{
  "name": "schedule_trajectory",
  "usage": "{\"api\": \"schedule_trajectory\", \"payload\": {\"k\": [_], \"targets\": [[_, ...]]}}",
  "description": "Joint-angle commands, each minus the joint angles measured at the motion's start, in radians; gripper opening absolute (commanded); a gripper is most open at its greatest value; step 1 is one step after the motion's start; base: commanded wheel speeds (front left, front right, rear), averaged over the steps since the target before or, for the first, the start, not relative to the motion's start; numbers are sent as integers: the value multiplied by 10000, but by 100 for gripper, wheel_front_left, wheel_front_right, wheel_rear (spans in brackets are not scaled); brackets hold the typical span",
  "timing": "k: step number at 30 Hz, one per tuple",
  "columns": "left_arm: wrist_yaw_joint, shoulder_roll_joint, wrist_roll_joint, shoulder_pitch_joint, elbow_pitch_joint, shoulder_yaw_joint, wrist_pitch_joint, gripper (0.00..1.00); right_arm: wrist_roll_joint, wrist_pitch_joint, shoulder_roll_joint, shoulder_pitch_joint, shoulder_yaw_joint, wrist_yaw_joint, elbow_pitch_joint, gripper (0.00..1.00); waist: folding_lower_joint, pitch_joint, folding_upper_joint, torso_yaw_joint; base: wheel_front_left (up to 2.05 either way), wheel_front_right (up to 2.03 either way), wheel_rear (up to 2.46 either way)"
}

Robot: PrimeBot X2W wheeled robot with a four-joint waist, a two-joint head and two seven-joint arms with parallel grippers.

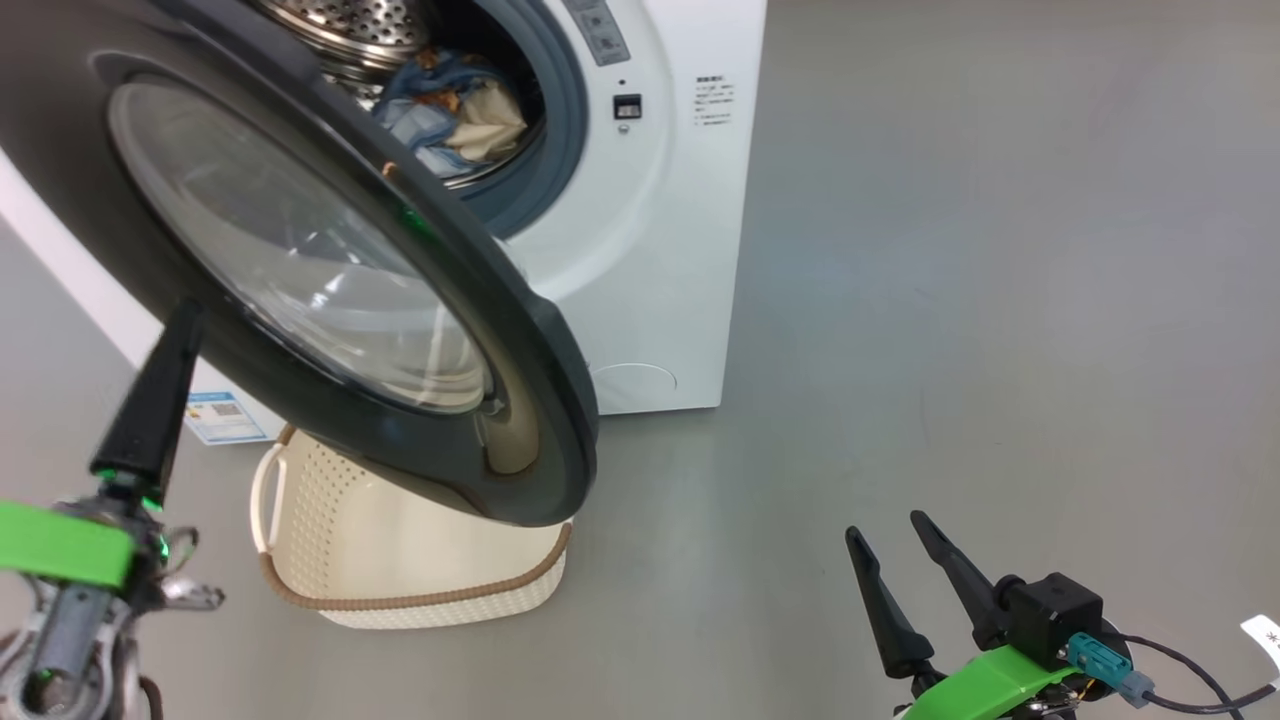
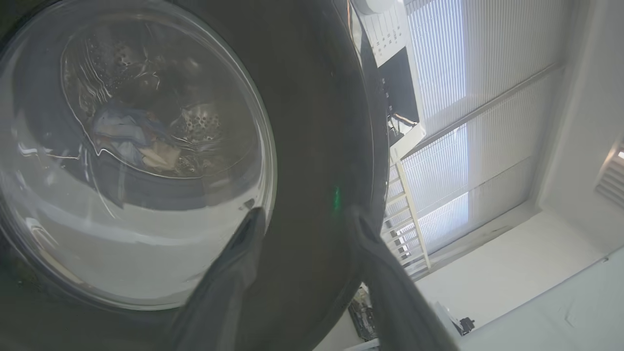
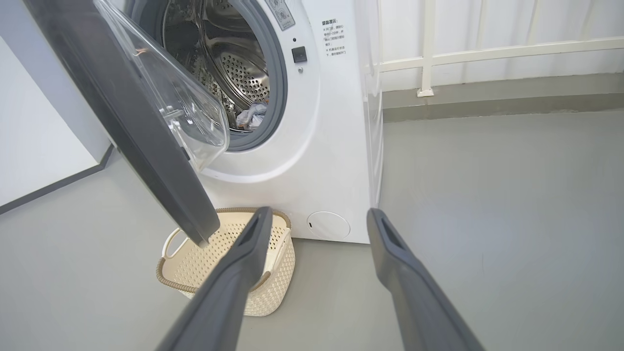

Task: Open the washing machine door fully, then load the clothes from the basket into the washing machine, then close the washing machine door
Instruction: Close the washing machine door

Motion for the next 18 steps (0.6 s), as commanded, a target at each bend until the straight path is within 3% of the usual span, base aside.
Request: {"api": "schedule_trajectory", "payload": {"k": [1, 6, 11, 14, 18], "targets": [[-71, 500, 293, -10, -408, 123, -262, 100, 76, -120, 59, 96, 209, 14, -301, 100, 0, -9, -1, 72, 0, 0, 0], [-71, 1959, 2305, 563, -575, -1362, -2458, 100, 62, -120, 59, 175, 161, 14, -426, 100, 0, 28, -1, 223, 0, 0, 0], [-71, 3417, 4547, 1001, 291, -2894, -5302, 100, 47, -120, 59, 207, 152, 14, -469, 100, 0, -16, -1, 297, 0, 0, 0], [-71, 3764, 5546, 1073, 943, -3274, -5925, 100, 45, -120, 59, 239, 145, 14, -490, 100, 0, -48, -1, 319, 0, 0, 0], [-38, 3697, 6846, 1096, 1407, -3148, -6086, 100, 33, -120, 59, 279, 135, 14, -549, 100, 0, -56, -1, 329, 0, 0, 0]]}}
